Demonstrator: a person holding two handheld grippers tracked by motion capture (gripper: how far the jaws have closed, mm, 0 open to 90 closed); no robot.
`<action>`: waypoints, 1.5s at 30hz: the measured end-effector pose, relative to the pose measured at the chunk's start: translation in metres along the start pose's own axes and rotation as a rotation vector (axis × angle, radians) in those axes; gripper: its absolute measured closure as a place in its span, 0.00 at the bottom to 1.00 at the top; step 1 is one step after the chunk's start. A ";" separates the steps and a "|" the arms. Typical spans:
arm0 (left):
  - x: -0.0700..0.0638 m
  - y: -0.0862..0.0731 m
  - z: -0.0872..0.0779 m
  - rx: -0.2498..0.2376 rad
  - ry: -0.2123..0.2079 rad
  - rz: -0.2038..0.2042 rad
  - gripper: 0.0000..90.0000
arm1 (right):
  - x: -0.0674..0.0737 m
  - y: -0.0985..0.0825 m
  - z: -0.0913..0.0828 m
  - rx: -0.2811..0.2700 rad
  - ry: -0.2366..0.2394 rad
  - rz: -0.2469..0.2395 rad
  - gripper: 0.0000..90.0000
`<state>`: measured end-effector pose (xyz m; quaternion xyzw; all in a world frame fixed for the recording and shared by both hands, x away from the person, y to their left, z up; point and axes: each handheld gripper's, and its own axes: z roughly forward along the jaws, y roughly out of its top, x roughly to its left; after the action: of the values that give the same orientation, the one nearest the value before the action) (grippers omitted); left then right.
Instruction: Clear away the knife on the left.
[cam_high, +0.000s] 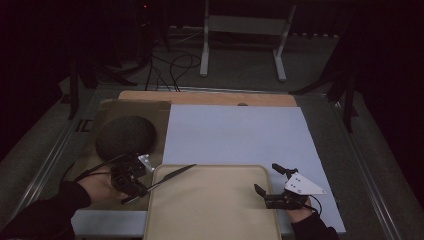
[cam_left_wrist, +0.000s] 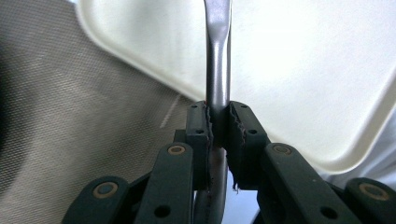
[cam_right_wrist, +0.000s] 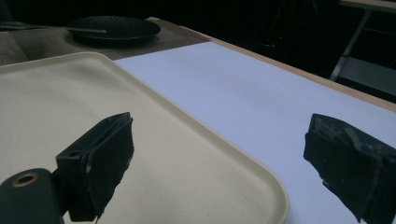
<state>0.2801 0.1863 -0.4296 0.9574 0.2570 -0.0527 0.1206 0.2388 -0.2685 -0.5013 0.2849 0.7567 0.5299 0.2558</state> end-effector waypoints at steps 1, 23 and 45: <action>0.000 0.000 0.000 0.000 0.000 0.000 0.89 | 0.000 0.000 0.000 -0.001 -0.001 -0.001 0.09; -0.039 0.022 0.020 -0.185 -0.039 -0.243 0.89 | 0.000 0.001 -0.001 -0.006 -0.015 -0.002 0.09; -0.049 -0.006 0.042 -0.206 -0.038 -0.471 0.89 | 0.000 0.001 0.000 0.005 -0.027 0.002 0.09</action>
<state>0.2331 0.1575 -0.4632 0.8526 0.4748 -0.0707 0.2067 0.2390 -0.2683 -0.5006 0.2933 0.7541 0.5245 0.2649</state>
